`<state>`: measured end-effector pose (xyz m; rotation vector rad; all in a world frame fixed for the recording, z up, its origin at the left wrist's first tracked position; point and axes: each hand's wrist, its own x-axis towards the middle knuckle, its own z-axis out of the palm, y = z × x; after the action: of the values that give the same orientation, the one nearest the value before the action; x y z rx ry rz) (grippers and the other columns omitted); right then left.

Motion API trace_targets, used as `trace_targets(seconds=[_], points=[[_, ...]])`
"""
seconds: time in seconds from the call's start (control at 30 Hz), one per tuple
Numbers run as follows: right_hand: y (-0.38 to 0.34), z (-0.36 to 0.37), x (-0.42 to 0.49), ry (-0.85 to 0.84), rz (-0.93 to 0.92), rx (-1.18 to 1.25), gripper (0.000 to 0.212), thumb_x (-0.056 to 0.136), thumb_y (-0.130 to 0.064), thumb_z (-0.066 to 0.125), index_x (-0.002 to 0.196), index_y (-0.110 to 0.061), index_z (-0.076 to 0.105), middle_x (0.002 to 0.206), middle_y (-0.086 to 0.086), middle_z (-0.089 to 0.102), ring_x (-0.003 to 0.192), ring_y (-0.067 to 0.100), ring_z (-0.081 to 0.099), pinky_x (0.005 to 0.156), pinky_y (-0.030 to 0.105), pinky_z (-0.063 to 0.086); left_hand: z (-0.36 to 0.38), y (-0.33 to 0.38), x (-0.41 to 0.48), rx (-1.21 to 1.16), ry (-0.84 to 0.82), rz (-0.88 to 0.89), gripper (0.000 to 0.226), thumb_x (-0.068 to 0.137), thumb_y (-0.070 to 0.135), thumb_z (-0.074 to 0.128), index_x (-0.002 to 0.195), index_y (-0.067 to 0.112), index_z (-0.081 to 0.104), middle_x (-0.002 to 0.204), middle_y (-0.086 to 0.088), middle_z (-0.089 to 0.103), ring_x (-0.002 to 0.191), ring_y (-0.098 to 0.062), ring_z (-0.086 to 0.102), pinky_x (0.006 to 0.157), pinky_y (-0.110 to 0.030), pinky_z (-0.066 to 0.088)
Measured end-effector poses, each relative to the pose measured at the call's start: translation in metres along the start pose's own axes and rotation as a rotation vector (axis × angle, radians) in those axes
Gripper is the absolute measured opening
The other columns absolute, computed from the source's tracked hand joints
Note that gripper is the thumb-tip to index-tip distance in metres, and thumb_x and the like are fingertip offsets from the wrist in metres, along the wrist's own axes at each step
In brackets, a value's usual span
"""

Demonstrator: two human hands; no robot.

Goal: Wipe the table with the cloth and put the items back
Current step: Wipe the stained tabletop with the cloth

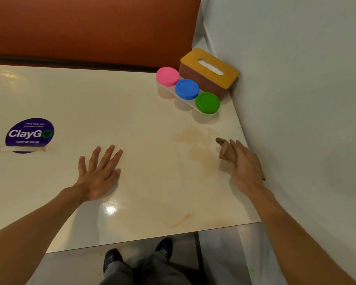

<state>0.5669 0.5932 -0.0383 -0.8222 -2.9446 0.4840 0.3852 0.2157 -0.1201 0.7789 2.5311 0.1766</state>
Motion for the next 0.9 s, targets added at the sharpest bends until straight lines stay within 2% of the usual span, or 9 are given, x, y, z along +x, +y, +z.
trace_targets(seconds=[0.1, 0.13, 0.2, 0.43, 0.67, 0.73, 0.8, 0.9], points=[[0.009, 0.042, -0.008, -0.196, 0.11, -0.158, 0.082, 0.088, -0.004, 0.049, 0.154, -0.027, 0.007, 0.163, 0.007, 0.002, 0.148, 0.034, 0.006, 0.118, 0.057, 0.008, 0.003, -0.001, -0.001, -0.001, 0.001, 0.001, 0.059, 0.087, 0.061, -0.002, 0.14, 0.054, -0.027, 0.147, 0.026, -0.039, 0.136, -0.01, -0.042, 0.109, -0.05, -0.025], [0.01, 0.053, -0.013, -0.21, 0.142, -0.135, 0.084, 0.089, -0.006, 0.048, 0.154, -0.03, 0.0, 0.163, 0.004, -0.008, 0.149, 0.033, -0.006, 0.118, 0.06, 0.0, 0.003, -0.001, 0.0, 0.001, 0.004, 0.001, 0.059, 0.087, 0.062, -0.002, 0.14, 0.054, -0.027, 0.147, 0.026, -0.04, 0.136, -0.01, -0.042, 0.109, -0.05, -0.025], [0.008, 0.068, -0.019, -0.166, 0.179, -0.065, 0.085, 0.091, -0.008, 0.048, 0.152, -0.035, -0.006, 0.162, 0.001, -0.017, 0.147, 0.032, -0.018, 0.115, 0.062, -0.009, 0.004, -0.001, 0.002, 0.004, 0.01, 0.0, 0.058, 0.087, 0.062, -0.004, 0.139, 0.055, -0.029, 0.145, 0.027, -0.042, 0.136, -0.01, -0.043, 0.11, -0.052, -0.023], [-0.052, 0.098, -0.048, -0.095, 0.17, -0.017, 0.091, 0.092, -0.013, 0.051, 0.144, -0.04, -0.019, 0.158, -0.001, -0.026, 0.144, 0.029, -0.029, 0.112, 0.061, -0.018, 0.009, -0.003, 0.003, 0.003, 0.042, 0.001, 0.055, 0.092, 0.058, -0.001, 0.139, 0.055, -0.029, 0.146, 0.026, -0.041, 0.136, -0.011, -0.043, 0.11, -0.054, -0.022], [-0.121, 0.124, -0.111, -0.173, 0.104, 0.051, 0.104, 0.084, -0.003, 0.05, 0.144, -0.045, -0.024, 0.154, -0.004, -0.037, 0.138, 0.023, -0.041, 0.11, 0.056, -0.026, 0.012, -0.005, 0.004, -0.001, 0.046, 0.02, 0.055, 0.09, 0.061, -0.008, 0.138, 0.053, -0.033, 0.145, 0.024, -0.046, 0.129, -0.01, -0.05, 0.109, -0.054, -0.024], [-0.144, 0.131, -0.128, -0.197, 0.092, 0.093, 0.105, 0.083, -0.002, 0.05, 0.144, -0.047, -0.023, 0.153, -0.006, -0.039, 0.138, 0.022, -0.041, 0.109, 0.055, -0.028, 0.01, -0.006, 0.005, -0.018, 0.045, 0.035, 0.056, 0.091, 0.061, -0.005, 0.138, 0.053, -0.032, 0.145, 0.023, -0.045, 0.129, -0.01, -0.05, 0.108, -0.052, -0.027], [-0.165, 0.137, -0.144, -0.229, 0.096, 0.132, 0.106, 0.084, -0.002, 0.051, 0.142, -0.049, -0.023, 0.151, -0.008, -0.041, 0.136, 0.019, -0.043, 0.106, 0.052, -0.033, 0.007, -0.007, 0.004, -0.07, 0.033, 0.066, 0.056, 0.097, 0.059, 0.007, 0.142, 0.052, -0.026, 0.149, 0.023, -0.04, 0.131, -0.008, -0.048, 0.106, -0.048, -0.031], [-0.198, 0.141, -0.165, -0.318, 0.122, 0.213, 0.099, 0.09, -0.008, 0.048, 0.138, -0.052, -0.027, 0.149, -0.012, -0.043, 0.134, 0.015, -0.046, 0.102, 0.049, -0.038, -0.002, -0.003, -0.008, -0.269, 0.048, 0.098, 0.054, 0.103, 0.043, 0.029, 0.151, 0.044, 0.005, 0.158, 0.022, -0.014, 0.144, -0.008, -0.027, 0.111, -0.041, -0.025]])
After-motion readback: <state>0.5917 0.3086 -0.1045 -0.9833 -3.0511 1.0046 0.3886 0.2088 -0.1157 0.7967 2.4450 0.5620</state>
